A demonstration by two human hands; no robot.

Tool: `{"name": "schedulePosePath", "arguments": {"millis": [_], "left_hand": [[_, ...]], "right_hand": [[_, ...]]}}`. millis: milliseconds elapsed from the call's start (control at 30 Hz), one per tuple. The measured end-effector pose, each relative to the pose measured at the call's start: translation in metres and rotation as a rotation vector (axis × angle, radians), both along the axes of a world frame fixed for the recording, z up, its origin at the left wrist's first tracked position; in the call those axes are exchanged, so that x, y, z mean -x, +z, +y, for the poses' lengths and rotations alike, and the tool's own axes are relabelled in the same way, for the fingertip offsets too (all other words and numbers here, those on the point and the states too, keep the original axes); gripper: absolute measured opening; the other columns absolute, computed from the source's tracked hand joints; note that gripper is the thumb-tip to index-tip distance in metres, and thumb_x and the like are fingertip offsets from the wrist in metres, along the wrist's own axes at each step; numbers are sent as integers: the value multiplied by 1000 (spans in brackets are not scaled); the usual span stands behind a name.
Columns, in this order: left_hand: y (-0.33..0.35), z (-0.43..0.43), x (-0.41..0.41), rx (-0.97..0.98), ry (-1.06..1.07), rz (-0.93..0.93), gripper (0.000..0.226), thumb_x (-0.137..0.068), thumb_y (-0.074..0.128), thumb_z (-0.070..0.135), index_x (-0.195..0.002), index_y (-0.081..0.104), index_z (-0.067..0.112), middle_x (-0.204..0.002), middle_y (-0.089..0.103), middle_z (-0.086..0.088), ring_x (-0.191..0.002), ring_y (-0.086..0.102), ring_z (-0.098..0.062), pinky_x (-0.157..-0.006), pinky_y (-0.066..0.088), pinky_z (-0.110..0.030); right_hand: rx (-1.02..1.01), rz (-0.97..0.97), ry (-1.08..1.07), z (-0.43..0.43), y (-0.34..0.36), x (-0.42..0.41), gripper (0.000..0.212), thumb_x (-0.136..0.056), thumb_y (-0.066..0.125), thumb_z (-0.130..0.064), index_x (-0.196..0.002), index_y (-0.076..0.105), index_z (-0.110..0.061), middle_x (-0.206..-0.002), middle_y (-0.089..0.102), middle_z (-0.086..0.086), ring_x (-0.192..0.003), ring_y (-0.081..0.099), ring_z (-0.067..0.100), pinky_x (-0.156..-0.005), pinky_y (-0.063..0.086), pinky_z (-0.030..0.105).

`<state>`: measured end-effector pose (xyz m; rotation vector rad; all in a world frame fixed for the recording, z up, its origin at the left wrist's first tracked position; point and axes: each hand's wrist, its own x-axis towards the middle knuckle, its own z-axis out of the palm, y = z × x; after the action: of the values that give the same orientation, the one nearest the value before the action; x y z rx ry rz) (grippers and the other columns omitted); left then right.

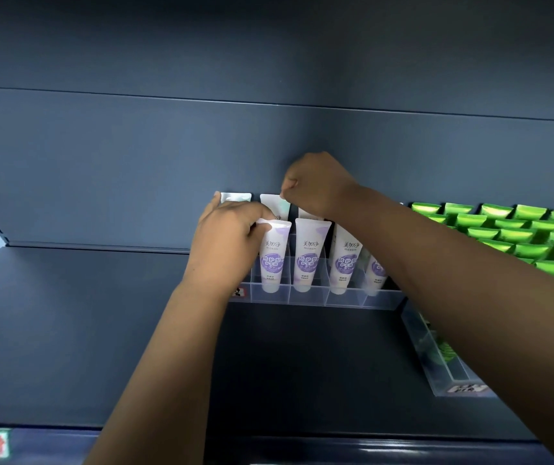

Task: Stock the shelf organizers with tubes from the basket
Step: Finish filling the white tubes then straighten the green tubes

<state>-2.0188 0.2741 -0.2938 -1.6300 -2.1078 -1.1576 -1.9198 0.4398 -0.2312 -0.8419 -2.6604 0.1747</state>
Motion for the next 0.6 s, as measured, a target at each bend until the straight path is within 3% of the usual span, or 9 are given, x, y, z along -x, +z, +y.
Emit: {"name": "schedulePosePath", "arguments": {"millis": [300, 467, 600], "left_hand": [[1, 0, 3, 7, 23, -75, 20, -90, 63, 10, -90, 74, 26, -75, 66, 5, -80, 54, -19, -118, 17, -30], [1, -1, 0, 9, 25, -81, 16, -92, 66, 17, -98, 75, 29, -83, 70, 5, -85, 53, -16, -122, 25, -44], [4, 1, -6, -40, -10, -84, 16, -91, 69, 20, -105, 74, 22, -98, 74, 8, -92, 58, -18, -113, 37, -51]], "right_hand": [[-91, -89, -92, 8, 12, -24, 18, -83, 61, -17, -84, 77, -11, -95, 76, 5, -95, 68, 28, -85, 55, 33], [-91, -151, -138, 10, 15, -40, 18, -83, 59, -17, -84, 77, -13, -96, 75, 3, -94, 68, 27, -85, 57, 35], [-107, -184, -138, 11, 17, -47, 20, -87, 59, -18, -90, 78, -13, -101, 75, 4, -98, 68, 27, -88, 56, 36]]}}
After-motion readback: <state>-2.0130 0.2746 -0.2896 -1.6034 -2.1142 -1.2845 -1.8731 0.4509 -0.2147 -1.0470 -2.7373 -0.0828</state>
